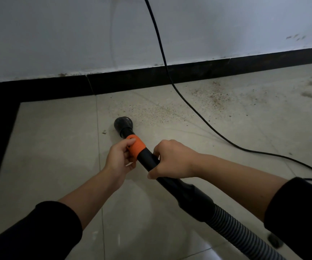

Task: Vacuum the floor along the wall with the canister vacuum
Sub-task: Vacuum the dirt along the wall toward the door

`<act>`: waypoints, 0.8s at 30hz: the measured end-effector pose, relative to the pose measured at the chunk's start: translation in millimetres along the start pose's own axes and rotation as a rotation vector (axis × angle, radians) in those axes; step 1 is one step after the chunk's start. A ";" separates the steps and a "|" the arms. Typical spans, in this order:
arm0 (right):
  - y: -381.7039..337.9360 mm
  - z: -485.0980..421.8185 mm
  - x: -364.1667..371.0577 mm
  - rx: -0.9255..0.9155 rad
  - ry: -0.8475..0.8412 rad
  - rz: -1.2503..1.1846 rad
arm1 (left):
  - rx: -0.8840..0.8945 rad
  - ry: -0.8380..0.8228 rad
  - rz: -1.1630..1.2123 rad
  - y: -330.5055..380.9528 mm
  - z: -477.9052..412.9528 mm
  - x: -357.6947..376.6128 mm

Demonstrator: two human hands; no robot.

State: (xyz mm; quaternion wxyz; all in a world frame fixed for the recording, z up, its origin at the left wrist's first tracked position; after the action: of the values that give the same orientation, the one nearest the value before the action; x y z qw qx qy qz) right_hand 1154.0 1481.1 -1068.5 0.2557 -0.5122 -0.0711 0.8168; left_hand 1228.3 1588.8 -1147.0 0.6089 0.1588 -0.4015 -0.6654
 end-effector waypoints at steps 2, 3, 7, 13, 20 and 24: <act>5.3 3.7 -2.0 0.013 0.009 0.006 | -0.011 -0.005 -0.001 -3.1 -0.3 6.3; 8.4 5.8 -3.4 0.021 0.013 0.003 | -0.016 -0.008 -0.002 -4.6 -0.5 10.1; 20.9 12.9 -8.7 0.048 0.029 -0.011 | -0.026 -0.018 -0.008 -7.9 1.1 27.0; 36.1 19.6 -13.5 0.087 0.053 -0.012 | -0.050 -0.055 -0.019 -13.9 2.9 46.1; 50.7 25.3 -18.0 0.126 0.073 -0.026 | -0.065 -0.087 -0.036 -20.5 -2.0 65.2; 60.1 29.5 -20.6 0.148 0.086 -0.035 | -0.073 -0.104 -0.049 -24.6 -4.4 76.8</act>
State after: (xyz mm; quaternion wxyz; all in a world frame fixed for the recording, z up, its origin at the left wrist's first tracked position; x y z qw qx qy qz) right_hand 1114.6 1423.7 -1061.0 0.3098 -0.5252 -0.0083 0.7925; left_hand 1198.6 1513.6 -1146.3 0.5760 0.1118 -0.4042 -0.7017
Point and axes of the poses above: each hand's wrist, its own z-axis away from the middle knuckle, its own x-axis out of the palm, y = z × x, the point moved 7 cm from there along -z, towards the middle knuckle, and after that the axes turned 7 degrees about z, right-handed, at the moved point
